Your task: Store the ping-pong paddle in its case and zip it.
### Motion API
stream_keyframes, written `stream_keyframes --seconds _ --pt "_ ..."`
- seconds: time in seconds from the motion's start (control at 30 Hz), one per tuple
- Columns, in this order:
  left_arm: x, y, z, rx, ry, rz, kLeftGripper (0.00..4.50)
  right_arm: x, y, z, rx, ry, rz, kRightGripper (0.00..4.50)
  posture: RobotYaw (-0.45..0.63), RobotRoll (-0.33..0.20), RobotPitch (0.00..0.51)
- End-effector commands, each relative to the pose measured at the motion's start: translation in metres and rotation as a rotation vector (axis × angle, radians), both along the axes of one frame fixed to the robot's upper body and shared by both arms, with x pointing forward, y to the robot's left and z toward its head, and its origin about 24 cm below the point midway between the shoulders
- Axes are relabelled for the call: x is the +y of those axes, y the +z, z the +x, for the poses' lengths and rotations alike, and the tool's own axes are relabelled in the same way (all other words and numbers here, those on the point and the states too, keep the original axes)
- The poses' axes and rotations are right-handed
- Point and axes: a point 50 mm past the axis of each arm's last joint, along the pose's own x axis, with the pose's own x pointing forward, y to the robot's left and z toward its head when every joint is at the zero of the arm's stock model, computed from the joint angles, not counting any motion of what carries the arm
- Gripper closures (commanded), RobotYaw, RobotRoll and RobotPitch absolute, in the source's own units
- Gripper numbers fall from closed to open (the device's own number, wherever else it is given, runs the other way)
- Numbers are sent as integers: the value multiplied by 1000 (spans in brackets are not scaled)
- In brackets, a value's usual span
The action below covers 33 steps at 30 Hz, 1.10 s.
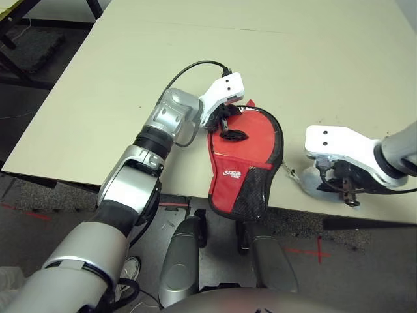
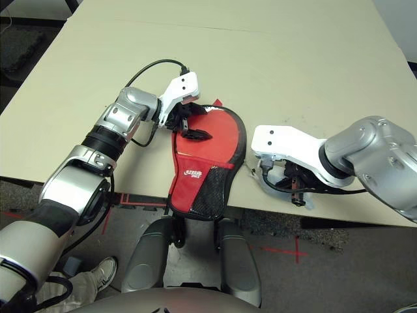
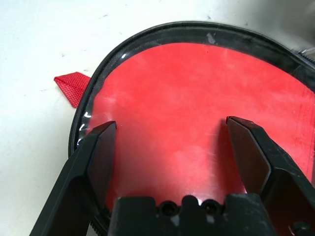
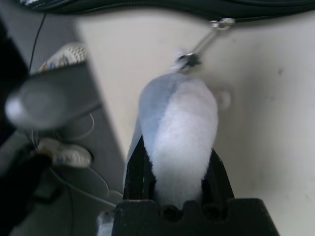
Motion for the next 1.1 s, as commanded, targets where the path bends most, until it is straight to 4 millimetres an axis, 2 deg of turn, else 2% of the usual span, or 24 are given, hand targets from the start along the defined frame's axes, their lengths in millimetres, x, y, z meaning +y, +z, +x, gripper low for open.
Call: stream_keyframes --seconds 0.03,0.27,0.33,0.5,0.77,0.87,1.1 --pt "-4 -13 -4 46 -48 61 0 -3 -8 20 -77 -56 -44 4195 -60 0 281" --pt "-20 22 -11 -43 -229 102 0 5 -7 28 -89 -56 -9 4197 -52 0 278" --pt "-24 26 -14 -44 -268 133 0 6 -8 30 -97 -58 -6 4197 -54 0 277" --pt "-23 11 -17 -20 -291 229 0 7 -5 32 -116 -64 4 4197 -65 0 272" --pt "-4 -33 -9 50 -156 424 0 9 1 32 -157 -80 31 4198 -78 0 268" --pt "-3 -41 -8 93 -117 449 0 10 4 30 -171 -69 37 4198 -77 0 266" --pt "-12 -50 -5 120 -64 455 0 16 -3 6 -101 38 31 4225 -78 0 264"
